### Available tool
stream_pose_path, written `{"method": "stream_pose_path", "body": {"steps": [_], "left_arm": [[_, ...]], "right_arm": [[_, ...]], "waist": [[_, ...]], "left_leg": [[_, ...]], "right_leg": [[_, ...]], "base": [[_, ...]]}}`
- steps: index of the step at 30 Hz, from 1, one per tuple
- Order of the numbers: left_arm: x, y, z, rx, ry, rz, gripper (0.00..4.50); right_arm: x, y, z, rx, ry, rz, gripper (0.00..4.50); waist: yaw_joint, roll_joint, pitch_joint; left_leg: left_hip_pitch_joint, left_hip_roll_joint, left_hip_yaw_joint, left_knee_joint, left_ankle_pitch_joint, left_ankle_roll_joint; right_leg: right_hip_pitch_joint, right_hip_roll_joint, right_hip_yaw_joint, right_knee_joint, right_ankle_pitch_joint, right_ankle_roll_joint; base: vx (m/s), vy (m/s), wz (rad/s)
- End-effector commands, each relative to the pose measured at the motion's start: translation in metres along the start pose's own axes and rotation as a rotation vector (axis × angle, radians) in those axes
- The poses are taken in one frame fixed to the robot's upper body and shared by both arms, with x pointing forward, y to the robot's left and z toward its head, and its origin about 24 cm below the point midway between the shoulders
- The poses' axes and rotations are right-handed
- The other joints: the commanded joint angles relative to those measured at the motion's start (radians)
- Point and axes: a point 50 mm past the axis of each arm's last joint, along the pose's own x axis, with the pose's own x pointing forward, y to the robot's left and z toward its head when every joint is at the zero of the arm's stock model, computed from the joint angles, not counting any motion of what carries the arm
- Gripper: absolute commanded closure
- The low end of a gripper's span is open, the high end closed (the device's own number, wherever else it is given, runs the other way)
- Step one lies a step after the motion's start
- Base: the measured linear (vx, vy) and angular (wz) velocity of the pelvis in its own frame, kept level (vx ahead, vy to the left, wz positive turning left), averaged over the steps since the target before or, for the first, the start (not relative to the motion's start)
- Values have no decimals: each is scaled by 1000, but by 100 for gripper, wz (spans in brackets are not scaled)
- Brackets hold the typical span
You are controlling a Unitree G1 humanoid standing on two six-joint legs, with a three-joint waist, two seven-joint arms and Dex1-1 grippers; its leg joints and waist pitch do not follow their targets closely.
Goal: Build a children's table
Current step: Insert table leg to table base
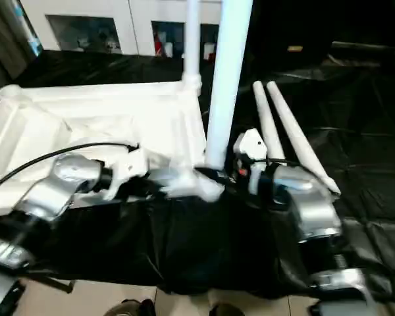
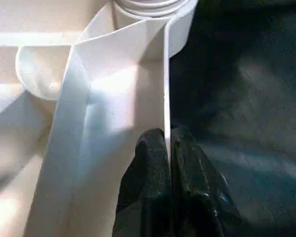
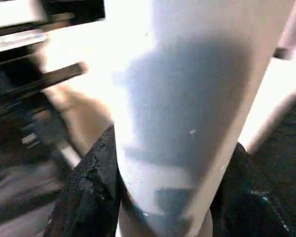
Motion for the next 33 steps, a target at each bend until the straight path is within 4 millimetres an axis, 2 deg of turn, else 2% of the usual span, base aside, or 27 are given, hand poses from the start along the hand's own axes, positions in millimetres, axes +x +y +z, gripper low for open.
{"method": "stream_pose_path", "body": {"steps": [1, 2, 3, 4, 5, 6, 7, 8, 11, 12, 13, 14, 15, 16, 17, 19, 20, 24, 28, 31, 32, 33], "left_arm": [[2, 10, 29, 44, -68, 63, 450], [2, 10, 29, 42, -68, 66, 450], [11, 14, 33, 4, -52, 122, 450], [14, 15, 34, -6, -48, 139, 450], [15, 16, 35, -10, -46, 144, 450], [26, 17, 38, -41, -26, 198, 450], [29, 17, 39, -47, -19, 212, 450], [35, 17, 41, -53, -3, 231, 450], [48, 14, 46, -60, 24, 272, 450], [53, 12, 47, -58, 33, 275, 450], [55, 11, 48, -57, 39, 280, 450], [57, 11, 49, -51, 46, 287, 450], [58, 11, 49, -50, 48, 289, 450], [59, 11, 49, -48, 52, 295, 450], [60, 11, 50, -46, 55, 301, 450], [62, 11, 51, -50, 52, 301, 450], [62, 11, 51, -51, 52, 299, 450], [62, 12, 51, -50, 50, 294, 450], [61, 12, 51, -50, 40, 281, 450], [59, 12, 50, -48, 29, 259, 450], [59, 12, 50, -47, 29, 258, 450], [59, 11, 50, -45, 27, 255, 450]], "right_arm": [[-3, 10, -59, 144, 246, -100, 261], [-3, 10, -60, 146, 247, -104, 261], [6, 11, -69, 193, 274, -206, 261], [9, 12, -72, 206, 287, -239, 261], [10, 12, -73, 210, 291, -250, 261], [21, 13, -78, 254, 314, -343, 261], [24, 14, -79, 265, 319, -365, 261], [30, 15, -80, 301, 322, -401, 261], [43, 19, -80, 337, 335, -445, 261], [48, 22, -79, 343, 342, -443, 261], [51, 23, -78, 341, 345, -443, 261], [52, 24, -78, 338, 350, -443, 261], [53, 24, -78, 338, 351, -442, 261], [54, 25, -78, 334, 353, -444, 261], [55, 25, -77, 331, 355, -445, 261], [57, 25, -77, 330, 357, -451, 261], [58, 25, -77, 332, 358, -454, 261], [62, 24, -75, 335, 355, -458, 261], [64, 23, -71, 328, 350, -457, 261], [68, 22, -65, 340, 318, -433, 261], [68, 22, -65, 340, 316, -431, 261], [68, 21, -63, 338, 310, -427, 205]], "waist": [[-1, 2, -58], [-2, 2, -58], [-3, 4, -57], [-4, 8, -53], [-6, 5, -53], [-4, 12, -52], [-8, 12, -51], [-11, 9, -52], [-12, 15, -51], [-11, 14, -50], [-10, 15, -43], [-12, 14, -38], [-13, 17, -38], [-16, 17, -44], [-15, 18, -44], [-14, 19, -44], [-14, 21, -46], [-17, 21, -45], [-13, 22, -45], [-14, 21, -45], [-15, 21, -45], [-15, 24, -44]], "left_leg": [[31, 96, -53, -90, -319, -14], [33, 95, -53, -90, -331, -19], [32, 95, -52, -90, -334, -19], [36, 92, -54, -92, -360, -31], [36, 91, -54, -92, -374, -37], [32, 93, -60, -95, -386, -42], [34, 93, -59, -97, -399, -51], [36, 92, -64, -99, -431, -66], [35, 92, -67, -104, -461, -72], [40, 92, -67, -105, -483, -76], [54, 89, -65, -103, -543, -81], [60, 87, -71, -105, -602, -87], [58, 87, -76, -108, -618, -89], [55, 88, -81, -114, -631, -96], [57, 88, -82, -117, -638, -100], [69, 86, -79, -119, -663, -102], [66, 87, -80, -121, -663, -101], [66, 85, -81, -122, -683, -98], [73, 84, -80, -121, -698, -92], [70, 84, -82, -123, -699, -90], [66, 84, -83, -124, -699, -89], [66, 85, -84, -126, -702, -90]], "right_leg": [[20, -97, 56, -93, -345, -245], [19, -96, 57, -94, -351, -237], [17, -96, 59, -94, -348, -238], [9, -94, 57, -98, -380, -228], [9, -95, 57, -100, -398, -223], [13, -99, 57, -101, -412, -207], [7, -96, 56, -102, -414, -209], [8, -94, 52, -102, -434, -200], [8, -95, 51, -106, -414, -192], [4, -93, 51, -108, -412, -190], [-8, -91, 50, -121, -456, -176], [-10, -92, 45, -127, -517, -156], [-5, -93, 43, -127, -535, -144], [3, -92, 38, -128, -533, -125], [-1, -90, 39, -128, -521, -121], [-11, -86, 41, -133, -478, -128], [-7, -89, 40, -132, -464, -133], [-11, -91, 40, -136, -488, -127], [-20, -92, 42, -145, -525, -107], [-20, -92, 41, -145, -528, -103], [-17, -93, 40, -143, -529, -101], [-17, -93, 40, -143, -530, -100]], "base": [[0, 0, 0], [0, 0, 0], [0, 0, 0], [0, 0, 0], [0, 0, 0], [0, 0, 0], [0, 0, 0], [0, 0, 0], [0, 0, 0], [0, 0, 0], [0, 0, 0], [0, 0, 0], [0, 0, 0], [0, 0, 0], [0, 0, 0], [0, 0, 0], [0, 0, 0], [0, 0, 0], [0, 0, 0], [0, 0, 0], [0, 0, 0], [0, 0, 0]]}}
